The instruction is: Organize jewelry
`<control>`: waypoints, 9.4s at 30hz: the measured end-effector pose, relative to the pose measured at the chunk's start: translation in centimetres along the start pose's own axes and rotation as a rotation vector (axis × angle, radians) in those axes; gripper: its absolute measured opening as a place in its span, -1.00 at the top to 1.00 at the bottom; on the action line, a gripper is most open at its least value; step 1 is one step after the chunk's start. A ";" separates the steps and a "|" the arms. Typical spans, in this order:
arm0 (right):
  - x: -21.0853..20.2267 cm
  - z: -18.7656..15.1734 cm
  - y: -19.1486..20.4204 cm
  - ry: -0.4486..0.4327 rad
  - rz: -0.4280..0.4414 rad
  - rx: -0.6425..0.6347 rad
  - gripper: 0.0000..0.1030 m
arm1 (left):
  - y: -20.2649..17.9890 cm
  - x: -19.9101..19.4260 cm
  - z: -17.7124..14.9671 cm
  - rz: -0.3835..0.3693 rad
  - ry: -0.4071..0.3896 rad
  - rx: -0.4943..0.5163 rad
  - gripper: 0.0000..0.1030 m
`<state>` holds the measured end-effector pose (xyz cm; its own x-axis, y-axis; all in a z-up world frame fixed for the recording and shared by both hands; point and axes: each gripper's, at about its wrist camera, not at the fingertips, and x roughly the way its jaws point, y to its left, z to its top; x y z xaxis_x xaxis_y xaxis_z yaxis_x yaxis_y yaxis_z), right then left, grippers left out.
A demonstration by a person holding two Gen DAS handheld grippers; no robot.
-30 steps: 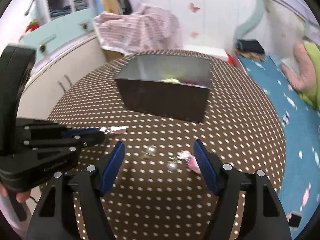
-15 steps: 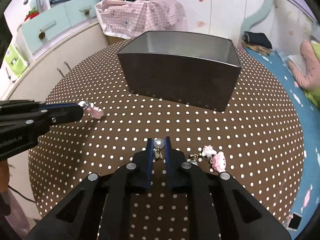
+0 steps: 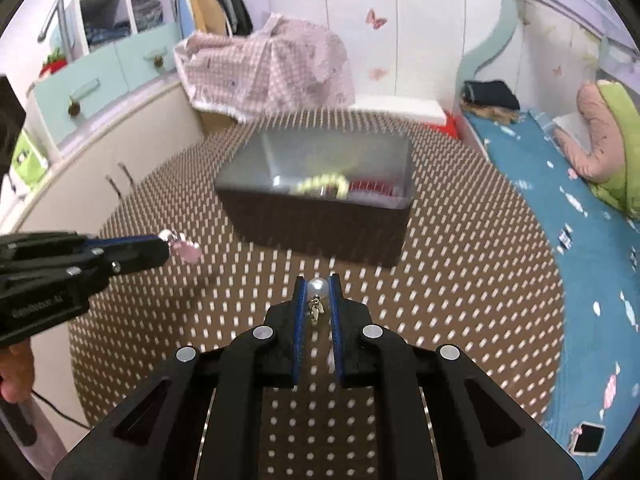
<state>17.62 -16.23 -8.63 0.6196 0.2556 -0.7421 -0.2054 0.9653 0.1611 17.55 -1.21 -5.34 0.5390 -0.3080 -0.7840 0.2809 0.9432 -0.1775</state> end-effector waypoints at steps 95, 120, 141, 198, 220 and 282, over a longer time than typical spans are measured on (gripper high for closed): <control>0.6 -5.4 -4.8 -0.012 -0.047 -0.106 -0.18 | -3.4 2.9 -3.9 0.076 0.049 0.032 -0.73; -1.0 -5.1 -10.4 -0.050 -0.050 0.023 0.66 | -12.0 8.3 -3.9 0.074 0.112 0.180 0.11; -2.9 -2.2 -9.7 -0.123 -0.038 0.022 0.66 | -8.7 5.0 -1.6 -0.002 0.071 0.133 0.82; -2.8 6.6 -7.1 -0.184 -0.062 0.134 -0.60 | -1.4 1.0 6.1 0.169 -0.092 -0.007 -0.50; -12.0 2.7 -3.8 -0.254 -0.142 0.111 -0.70 | -4.9 -6.3 1.3 0.152 -0.183 0.037 -0.63; -16.3 0.9 -1.3 -0.273 -0.139 0.100 -0.71 | -5.5 -10.9 -1.5 0.181 -0.190 0.025 -0.63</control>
<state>8.46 -21.63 3.84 0.8197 0.1129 -0.5616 -0.0377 0.9889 0.1438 8.93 -2.83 3.27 0.7208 -0.1548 -0.6756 0.1847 0.9824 -0.0280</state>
